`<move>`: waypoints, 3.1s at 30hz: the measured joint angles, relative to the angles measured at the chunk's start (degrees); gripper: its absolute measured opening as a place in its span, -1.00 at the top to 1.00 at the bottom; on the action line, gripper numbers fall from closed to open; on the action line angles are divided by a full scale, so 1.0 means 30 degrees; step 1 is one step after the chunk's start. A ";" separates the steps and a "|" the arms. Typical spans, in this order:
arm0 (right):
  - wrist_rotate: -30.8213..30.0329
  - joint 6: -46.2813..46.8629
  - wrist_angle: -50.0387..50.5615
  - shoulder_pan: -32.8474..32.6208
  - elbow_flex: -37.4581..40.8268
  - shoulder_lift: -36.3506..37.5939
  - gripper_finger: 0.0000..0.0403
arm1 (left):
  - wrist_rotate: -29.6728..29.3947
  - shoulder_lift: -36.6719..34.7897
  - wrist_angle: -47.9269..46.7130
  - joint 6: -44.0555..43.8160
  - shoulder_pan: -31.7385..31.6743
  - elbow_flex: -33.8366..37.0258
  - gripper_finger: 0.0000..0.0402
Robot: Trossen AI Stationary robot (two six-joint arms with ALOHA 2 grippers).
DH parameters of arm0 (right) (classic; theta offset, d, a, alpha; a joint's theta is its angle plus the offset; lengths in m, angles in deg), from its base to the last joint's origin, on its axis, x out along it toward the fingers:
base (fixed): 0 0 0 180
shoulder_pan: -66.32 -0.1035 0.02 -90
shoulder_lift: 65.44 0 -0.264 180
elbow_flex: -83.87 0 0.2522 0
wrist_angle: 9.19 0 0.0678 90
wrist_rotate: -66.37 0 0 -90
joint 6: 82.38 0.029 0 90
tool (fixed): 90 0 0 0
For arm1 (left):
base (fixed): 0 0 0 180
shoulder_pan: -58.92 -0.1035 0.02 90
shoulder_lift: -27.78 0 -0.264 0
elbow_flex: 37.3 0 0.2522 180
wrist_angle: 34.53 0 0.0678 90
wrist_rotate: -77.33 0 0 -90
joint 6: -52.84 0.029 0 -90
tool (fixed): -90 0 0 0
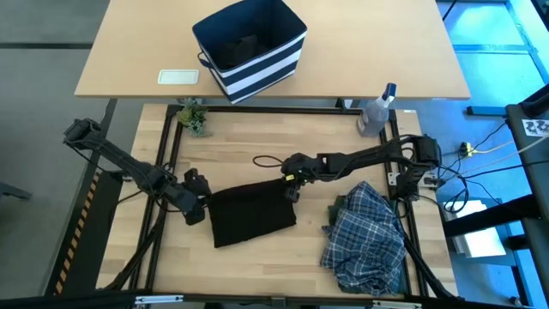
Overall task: Fold Laundry from Bin
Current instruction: Fold the black shirt
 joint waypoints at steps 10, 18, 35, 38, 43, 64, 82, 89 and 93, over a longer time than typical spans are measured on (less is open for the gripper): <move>-0.1131 -0.0655 0.1479 0.0000 -0.0022 0.2294 0.21 | -0.1154 0.0007 -0.6023 0.0625 -0.0889 -0.4218 0.34; 0.0699 -0.0853 0.0313 -0.2034 -0.0023 0.3114 0.18 | -0.1005 0.1416 -0.0053 0.1349 0.0081 -0.3781 0.34; -0.2121 0.0535 -0.1041 -0.6133 -0.0051 0.0492 0.89 | -0.0585 1.1911 0.7748 -0.0866 0.2954 -0.3319 0.57; -0.2803 0.1060 0.0746 -0.6127 -0.0050 0.0178 0.92 | 0.0091 1.2469 0.7181 -0.1645 0.3250 -0.3327 0.64; -0.3186 0.2189 0.3191 -0.6127 -0.0022 0.0130 0.97 | 0.0343 1.2384 0.6613 -0.1962 0.3537 -0.3370 0.70; -0.2233 0.1406 -0.2145 -0.6141 -0.0051 0.1710 1.00 | -0.1239 0.8990 0.6578 -0.0512 0.3552 -0.3363 0.70; -0.1429 0.2996 -0.1492 -0.6127 -0.0070 -0.1915 1.00 | 0.0904 0.9704 0.5980 -0.1566 0.3549 -0.3363 0.70; -0.1457 0.3155 -0.0265 -0.6142 -0.0095 -0.1636 1.00 | 0.1252 0.9697 0.3368 -0.2737 0.3705 -0.3363 0.70; -0.1086 0.3169 -0.0320 -0.6127 -0.0131 -0.1665 1.00 | 0.0606 0.9657 0.3156 -0.3335 0.3713 -0.3429 0.70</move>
